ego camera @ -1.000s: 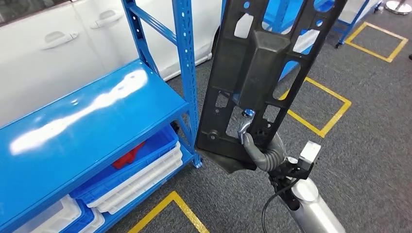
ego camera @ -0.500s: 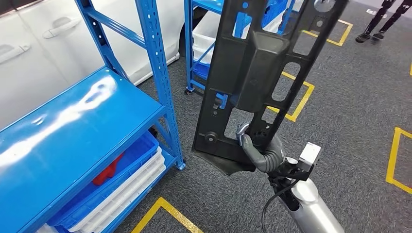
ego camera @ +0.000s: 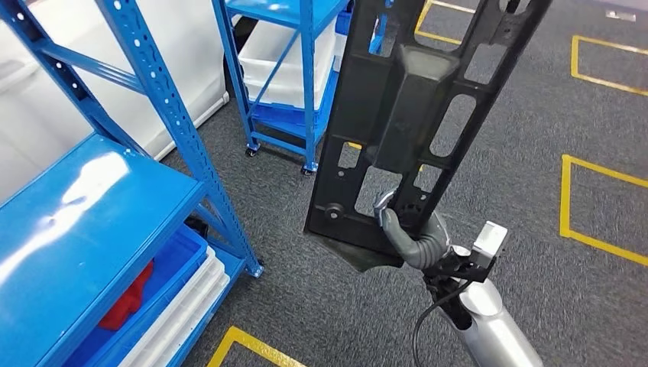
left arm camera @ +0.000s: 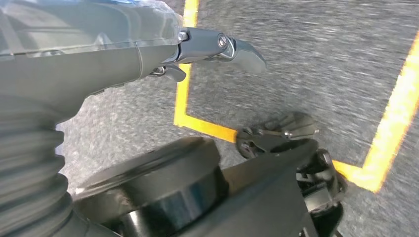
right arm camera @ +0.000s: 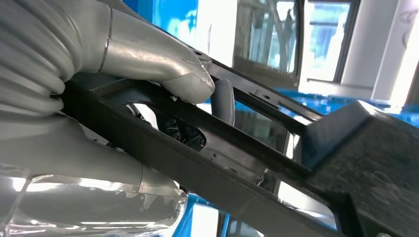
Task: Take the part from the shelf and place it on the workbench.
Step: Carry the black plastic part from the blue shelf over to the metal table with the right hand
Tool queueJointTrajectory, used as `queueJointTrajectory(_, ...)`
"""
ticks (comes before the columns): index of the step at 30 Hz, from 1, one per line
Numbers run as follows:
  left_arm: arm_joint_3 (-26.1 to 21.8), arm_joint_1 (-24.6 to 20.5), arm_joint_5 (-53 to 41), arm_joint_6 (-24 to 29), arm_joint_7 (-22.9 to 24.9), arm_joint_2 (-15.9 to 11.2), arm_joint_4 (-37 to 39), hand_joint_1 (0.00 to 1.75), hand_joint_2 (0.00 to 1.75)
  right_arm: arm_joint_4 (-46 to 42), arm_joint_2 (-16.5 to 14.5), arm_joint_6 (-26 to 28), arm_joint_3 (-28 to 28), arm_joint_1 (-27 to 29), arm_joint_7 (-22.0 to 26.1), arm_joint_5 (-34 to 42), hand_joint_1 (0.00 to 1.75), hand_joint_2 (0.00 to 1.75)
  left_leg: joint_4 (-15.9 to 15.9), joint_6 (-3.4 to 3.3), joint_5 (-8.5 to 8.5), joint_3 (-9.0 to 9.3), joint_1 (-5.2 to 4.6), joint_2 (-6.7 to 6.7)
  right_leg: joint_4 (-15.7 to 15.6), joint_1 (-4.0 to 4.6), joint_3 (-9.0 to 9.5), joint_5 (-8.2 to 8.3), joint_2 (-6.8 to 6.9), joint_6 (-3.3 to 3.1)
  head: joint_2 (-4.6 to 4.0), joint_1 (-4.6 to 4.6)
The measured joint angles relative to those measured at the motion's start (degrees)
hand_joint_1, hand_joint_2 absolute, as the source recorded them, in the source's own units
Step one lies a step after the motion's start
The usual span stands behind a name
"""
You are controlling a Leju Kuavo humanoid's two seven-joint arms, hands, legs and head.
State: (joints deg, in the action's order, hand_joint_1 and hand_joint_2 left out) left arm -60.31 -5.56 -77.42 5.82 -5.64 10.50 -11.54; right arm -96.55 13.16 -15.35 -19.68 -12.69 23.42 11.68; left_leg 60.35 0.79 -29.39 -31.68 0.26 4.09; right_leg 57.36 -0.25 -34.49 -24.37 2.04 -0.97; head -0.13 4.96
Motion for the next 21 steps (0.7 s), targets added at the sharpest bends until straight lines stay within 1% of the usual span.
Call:
queueJointTrajectory(1,-0.02,0.03,0.03,-0.01,0.08,-0.01,0.00,0.00,1.75,-0.03,0.04,-0.04,-0.01,0.00,-0.01,0.01,1.75,1.75,3.07,0.20,-1.70,-1.38,0.14,-1.53,-0.14,-0.16,0.14,0.06,-0.62,-0.27,0.00,0.00)
queueJointTrajectory(2,-0.05,0.07,0.05,-0.03,0.07,-0.01,0.00,0.00,1.75,-0.05,0.08,-0.11,-0.02,-0.02,-0.03,0.01,1.75,1.75,6.93,0.33,-3.56,-3.24,0.16,-2.66,-0.15,-0.18,0.16,0.02,-1.30,-0.46,0.00,0.00)
queueJointTrajectory(3,-0.08,0.05,0.07,-0.05,0.06,-0.01,0.00,0.00,1.75,-0.06,0.11,-0.17,-0.04,0.02,-0.07,0.01,1.75,1.75,10.60,0.43,-4.95,-5.09,0.19,-3.21,-0.11,-0.14,0.17,0.00,-2.02,-0.60,0.00,0.00)
queueJointTrajectory(4,-0.10,-0.01,0.05,-0.07,0.02,-0.01,0.00,0.00,1.75,-0.06,0.13,-0.21,-0.08,0.08,-0.12,0.00,1.75,1.75,12.85,0.49,-5.33,-6.32,0.20,-3.45,-0.03,-0.11,0.19,-0.05,-2.78,-0.64,0.00,0.00)
queueJointTrajectory(5,-0.12,-0.09,-0.01,-0.09,0.00,-0.03,0.00,0.00,1.75,-0.07,0.13,-0.23,-0.11,0.13,-0.18,0.00,1.75,1.75,12.98,0.49,-4.48,-6.61,0.22,-3.56,0.08,-0.10,0.23,-0.10,-3.65,-0.60,0.00,0.00)
queueJointTrajectory(6,-0.12,-0.11,-0.08,-0.08,0.02,-0.05,0.00,0.00,1.75,-0.08,0.13,-0.23,-0.15,0.16,-0.22,0.00,1.75,1.75,10.99,0.43,-2.64,-5.92,0.26,-3.71,0.23,-0.12,0.29,-0.17,-4.52,-0.51,0.00,0.00)
queueJointTrajectory(7,-0.12,-0.03,-0.18,-0.08,0.04,-0.08,0.00,0.00,1.75,-0.09,0.13,-0.23,-0.16,0.16,-0.25,0.01,1.75,1.75,7.27,0.29,-0.19,-4.48,0.33,-4.36,0.42,-0.16,0.33,-0.29,-5.40,-0.37,0.00,0.00)
queueJointTrajectory(8,-0.13,0.09,-0.29,-0.07,0.07,-0.11,0.00,0.00,1.75,-0.11,0.15,-0.23,-0.16,0.16,-0.26,0.06,1.75,1.75,3.57,0.11,1.58,-2.99,0.46,-5.71,0.67,-0.14,0.29,-0.42,-6.18,-0.15,0.00,0.00)
queueJointTrajectory(9,-0.12,0.20,-0.40,-0.09,0.09,-0.13,0.00,0.00,1.75,-0.13,0.17,-0.23,-0.16,0.14,-0.26,0.12,1.75,1.75,0.60,-0.05,2.65,-1.82,0.59,-6.96,0.95,-0.17,0.11,-0.51,-6.88,0.11,0.00,0.00)
queueJointTrajectory(10,-0.12,0.26,-0.49,-0.11,0.13,-0.14,0.00,0.00,1.75,-0.16,0.19,-0.23,-0.15,0.14,-0.27,0.20,1.75,1.75,-1.22,-0.20,3.04,-1.10,0.63,-7.99,1.15,-0.30,-0.15,-0.53,-7.49,0.43,0.00,0.00)
queueJointTrajectory(11,-0.11,0.26,-0.55,-0.15,0.20,-0.15,0.00,0.00,1.75,-0.20,0.21,-0.23,-0.14,0.20,-0.27,0.29,1.75,1.75,-1.69,-0.39,2.76,-0.89,0.56,-8.41,1.18,-0.41,-0.41,-0.44,-8.05,0.81,0.00,0.01)
queueJointTrajectory(12,-0.10,0.24,-0.58,-0.20,0.27,-0.15,0.00,0.00,1.75,-0.23,0.21,-0.23,-0.11,0.31,-0.28,0.34,1.75,1.75,-2.05,-0.66,2.84,-0.74,0.52,-7.98,1.07,-0.54,-0.60,-0.29,-8.65,1.24,0.00,0.01)
queueJointTrajectory(13,-0.08,0.20,-0.64,-0.26,0.37,-0.15,0.00,0.00,1.75,-0.28,0.18,-0.23,-0.07,0.47,-0.29,0.37,1.75,1.75,-2.32,-1.04,3.02,-0.57,0.52,-7.42,0.96,-0.64,-0.66,-0.23,-8.56,1.60,0.00,0.01)
queueJointTrajectory(14,-0.06,0.16,-0.70,-0.32,0.44,-0.14,0.00,0.00,1.75,-0.34,0.12,-0.23,0.03,0.58,-0.28,0.40,1.75,1.75,-2.67,-1.47,3.20,-0.35,0.60,-6.80,1.39,-0.56,-0.89,-0.56,-7.48,1.93,0.00,0.01)
queueJointTrajectory(15,-0.03,0.14,-0.80,-0.40,0.51,-0.13,0.00,0.00,1.75,-0.39,0.05,-0.23,0.12,0.63,-0.27,0.43,1.75,1.75,-3.04,-1.83,3.37,-0.14,0.73,-6.12,2.76,-0.50,-1.55,-1.41,-5.99,2.20,0.00,0.00)
queueJointTrajectory(16,-0.01,0.16,-0.90,-0.50,0.58,-0.13,0.00,0.00,1.75,-0.45,-0.06,-0.23,0.19,0.69,-0.25,0.46,1.75,1.75,-3.25,-2.07,3.44,0.02,0.76,-5.45,5.32,-0.53,-2.79,-2.80,-4.26,2.39,0.00,0.00)
queueJointTrajectory(17,0.00,0.23,-0.99,-0.58,0.68,-0.16,0.00,0.00,1.75,-0.48,-0.15,-0.23,0.24,0.76,-0.21,0.50,1.75,1.75,-3.30,-2.22,3.39,0.09,0.71,-4.75,8.95,-0.57,-4.64,-4.50,-3.01,2.61,0.00,0.00)
queueJointTrajectory(18,0.01,0.30,-1.07,-0.67,0.80,-0.19,0.00,0.00,1.75,-0.50,-0.21,-0.23,0.25,0.89,-0.18,0.52,1.75,1.75,-3.30,-2.28,3.32,0.09,0.66,-4.15,12.44,-0.70,-6.45,-5.96,-2.65,2.79,0.00,0.00)
queueJointTrajectory(19,0.01,0.36,-1.11,-0.73,0.90,-0.21,0.00,0.00,1.75,-0.50,-0.26,-0.24,0.26,1.02,-0.15,0.53,1.75,1.75,-3.29,-2.33,3.25,0.09,0.63,-3.71,15.07,-0.80,-7.83,-6.95,-2.53,2.90,0.00,0.00)
queueJointTrajectory(20,0.01,0.40,-1.13,-0.76,0.97,-0.23,0.00,0.00,1.75,-0.50,-0.27,-0.24,0.26,1.10,-0.13,0.54,1.75,1.75,-3.28,-2.35,3.21,0.08,0.62,-3.42,16.58,-0.86,-8.63,-7.44,-2.50,2.97,0.00,0.00)
queueJointTrajectory(21,0.01,0.40,-1.14,-0.77,0.99,-0.23,0.00,0.00,1.75,-0.50,-0.27,-0.25,0.27,1.13,-0.13,0.54,1.75,1.75,-3.28,-2.35,3.20,0.08,0.62,-3.34,16.94,-0.87,-8.82,-7.53,-2.50,2.99,0.00,0.00)
